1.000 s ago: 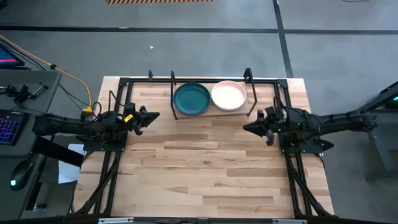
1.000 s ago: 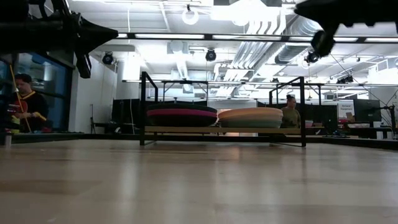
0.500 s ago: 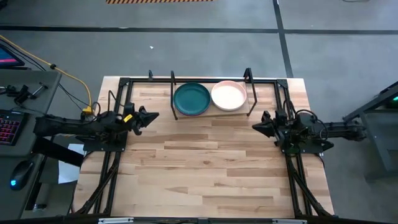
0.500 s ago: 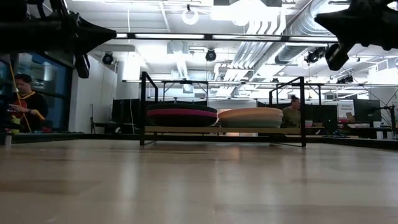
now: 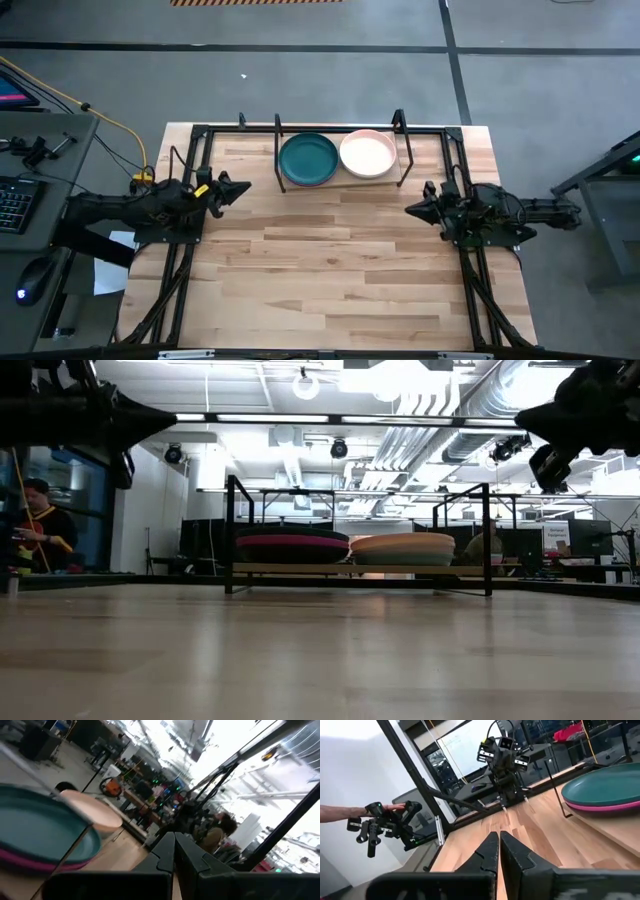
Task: Place and stack plates onto a shelf
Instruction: Return to Home Position
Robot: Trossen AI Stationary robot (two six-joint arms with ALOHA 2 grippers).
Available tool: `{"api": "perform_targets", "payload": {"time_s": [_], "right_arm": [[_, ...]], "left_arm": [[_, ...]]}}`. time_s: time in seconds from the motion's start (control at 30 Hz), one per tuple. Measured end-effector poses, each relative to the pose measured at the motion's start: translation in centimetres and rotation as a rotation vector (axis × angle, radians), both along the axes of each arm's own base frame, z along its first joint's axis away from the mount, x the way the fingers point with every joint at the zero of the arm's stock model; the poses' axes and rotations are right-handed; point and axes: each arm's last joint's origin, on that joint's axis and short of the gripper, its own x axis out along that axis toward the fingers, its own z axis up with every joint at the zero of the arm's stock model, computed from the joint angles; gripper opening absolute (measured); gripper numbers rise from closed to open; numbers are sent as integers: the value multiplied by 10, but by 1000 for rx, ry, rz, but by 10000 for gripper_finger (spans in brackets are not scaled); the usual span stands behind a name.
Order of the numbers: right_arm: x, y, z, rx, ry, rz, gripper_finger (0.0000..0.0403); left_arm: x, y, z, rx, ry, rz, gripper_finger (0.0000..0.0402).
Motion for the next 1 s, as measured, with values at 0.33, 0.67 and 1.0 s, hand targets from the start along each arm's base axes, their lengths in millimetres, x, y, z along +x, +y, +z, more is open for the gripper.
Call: {"api": "perform_targets", "payload": {"time_s": [0.33, 0.67, 1.0], "right_arm": [[5, -1, -20, -60, 33, -47, 0], [5, -1, -20, -112, 34, -57, 0], [5, -1, -21, 21, 44, -52, 0]], "left_arm": [[-3, 0, -21, -7, 207, 1, 0], [-8, -1, -16, -3, 146, -14, 0], [-8, -1, -16, -3, 146, -17, 0]]}}
